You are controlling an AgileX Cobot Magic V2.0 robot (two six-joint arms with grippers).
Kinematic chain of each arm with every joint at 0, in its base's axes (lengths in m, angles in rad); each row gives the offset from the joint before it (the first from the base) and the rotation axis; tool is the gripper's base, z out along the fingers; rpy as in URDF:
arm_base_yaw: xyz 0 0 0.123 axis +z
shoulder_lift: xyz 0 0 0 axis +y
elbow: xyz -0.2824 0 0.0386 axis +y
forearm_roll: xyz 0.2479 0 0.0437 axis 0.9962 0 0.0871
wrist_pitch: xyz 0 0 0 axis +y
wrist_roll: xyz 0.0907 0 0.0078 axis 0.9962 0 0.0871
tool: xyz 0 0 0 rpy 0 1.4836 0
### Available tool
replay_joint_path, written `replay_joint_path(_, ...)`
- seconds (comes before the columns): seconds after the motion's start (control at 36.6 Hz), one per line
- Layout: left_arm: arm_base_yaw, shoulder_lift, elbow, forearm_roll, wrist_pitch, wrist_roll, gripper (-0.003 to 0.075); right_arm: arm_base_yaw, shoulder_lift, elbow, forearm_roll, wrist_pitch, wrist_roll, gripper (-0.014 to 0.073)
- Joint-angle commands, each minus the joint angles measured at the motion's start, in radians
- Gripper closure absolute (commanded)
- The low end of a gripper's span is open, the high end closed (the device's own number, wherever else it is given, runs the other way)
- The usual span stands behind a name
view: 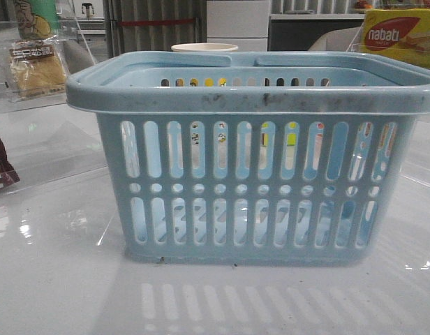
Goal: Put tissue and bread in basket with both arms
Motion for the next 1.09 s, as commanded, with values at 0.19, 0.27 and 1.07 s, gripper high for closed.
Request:
replay_joint_path(0.19,-0.006,-0.017,0.005,-0.005,-0.084,-0.003,0.0628,-0.006,-0.019,-0.005,-0.006,-0.089,0.001,0.0539)
replay_joint_path(0.27,-0.006,-0.017,0.005,-0.005,-0.084,-0.003,0.0628,-0.006,-0.019,-0.005,-0.006,-0.089,0.001,0.0539)
replay_joint_path(1.07,-0.006,-0.017,0.0,-0.005,-0.162,-0.003,0.0628,-0.006,-0.019,-0.018,-0.006,-0.114,0.001,0.0539)
